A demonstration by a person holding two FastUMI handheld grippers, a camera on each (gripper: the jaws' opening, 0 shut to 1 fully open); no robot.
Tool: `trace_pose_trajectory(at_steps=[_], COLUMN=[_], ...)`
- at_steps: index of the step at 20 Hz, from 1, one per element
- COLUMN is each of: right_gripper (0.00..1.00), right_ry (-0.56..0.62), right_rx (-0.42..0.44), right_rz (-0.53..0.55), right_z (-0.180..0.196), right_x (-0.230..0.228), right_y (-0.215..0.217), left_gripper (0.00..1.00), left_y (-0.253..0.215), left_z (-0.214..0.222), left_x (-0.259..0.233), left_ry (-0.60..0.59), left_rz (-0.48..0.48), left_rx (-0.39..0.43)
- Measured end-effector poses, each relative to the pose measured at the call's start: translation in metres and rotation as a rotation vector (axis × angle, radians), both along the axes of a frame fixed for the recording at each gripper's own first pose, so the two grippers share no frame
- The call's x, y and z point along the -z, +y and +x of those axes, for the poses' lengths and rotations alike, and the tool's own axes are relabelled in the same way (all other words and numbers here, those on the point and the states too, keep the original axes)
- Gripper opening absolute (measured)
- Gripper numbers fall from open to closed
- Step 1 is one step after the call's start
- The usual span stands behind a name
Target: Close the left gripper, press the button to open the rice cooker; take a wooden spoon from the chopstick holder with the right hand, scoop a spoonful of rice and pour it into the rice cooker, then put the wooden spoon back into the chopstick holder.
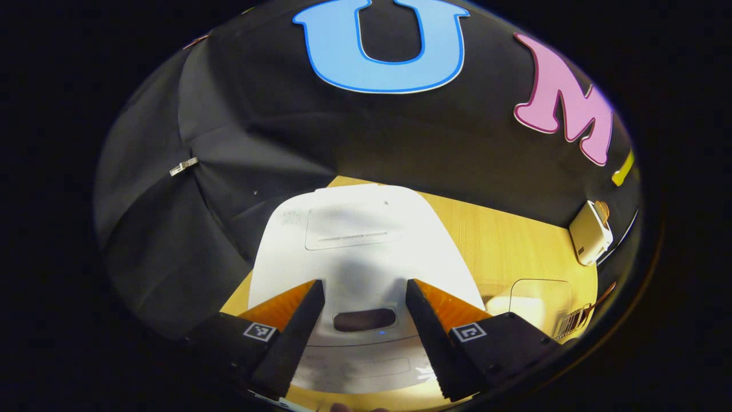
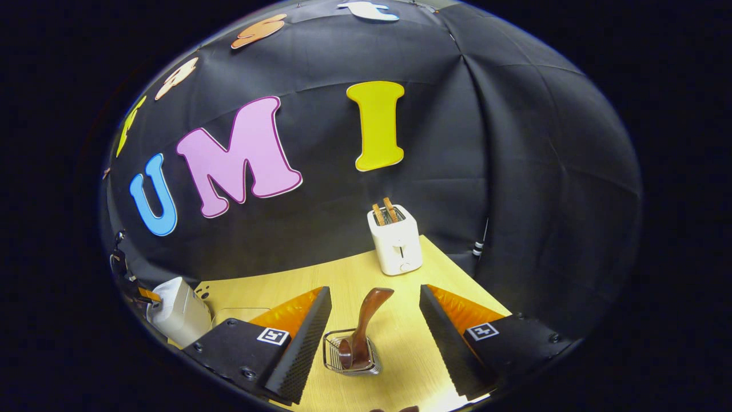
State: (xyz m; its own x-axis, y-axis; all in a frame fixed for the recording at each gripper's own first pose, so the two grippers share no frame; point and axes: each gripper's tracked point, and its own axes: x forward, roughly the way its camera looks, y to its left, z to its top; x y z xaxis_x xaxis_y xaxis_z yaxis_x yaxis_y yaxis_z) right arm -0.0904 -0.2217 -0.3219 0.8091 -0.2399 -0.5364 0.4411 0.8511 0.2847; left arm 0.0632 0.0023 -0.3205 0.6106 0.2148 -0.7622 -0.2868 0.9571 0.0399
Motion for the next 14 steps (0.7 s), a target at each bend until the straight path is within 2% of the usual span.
trace_pose_trajectory(at_steps=[1, 3, 9, 11, 14], right_gripper=[0.96, 0.96, 0.96, 0.96, 0.96], right_ry=[0.0, -0.001, -0.008, -0.021, -0.043], right_rx=[0.002, 0.002, -0.018, -0.031, -0.056], right_rz=[0.0, 0.004, -0.021, -0.034, -0.044], right_z=[0.002, 0.003, 0.007, 0.01, 0.016], right_x=[0.0, 0.0, -0.009, -0.016, -0.029], right_y=[0.0, 0.003, 0.005, 0.007, 0.014], left_gripper=[0.96, 0.96, 0.96, 0.93, 0.94], left_y=[-0.001, 0.001, 0.001, -0.003, -0.01], left_z=[0.001, 0.002, 0.004, 0.01, 0.013], left_x=[-0.002, 0.001, -0.004, -0.015, -0.045], left_ry=[-0.027, -0.067, -0.09, -0.147, -0.272], left_rz=[0.007, 0.024, 0.019, 0.011, 0.015], left_rx=[-0.004, 0.001, -0.01, -0.002, 0.039])
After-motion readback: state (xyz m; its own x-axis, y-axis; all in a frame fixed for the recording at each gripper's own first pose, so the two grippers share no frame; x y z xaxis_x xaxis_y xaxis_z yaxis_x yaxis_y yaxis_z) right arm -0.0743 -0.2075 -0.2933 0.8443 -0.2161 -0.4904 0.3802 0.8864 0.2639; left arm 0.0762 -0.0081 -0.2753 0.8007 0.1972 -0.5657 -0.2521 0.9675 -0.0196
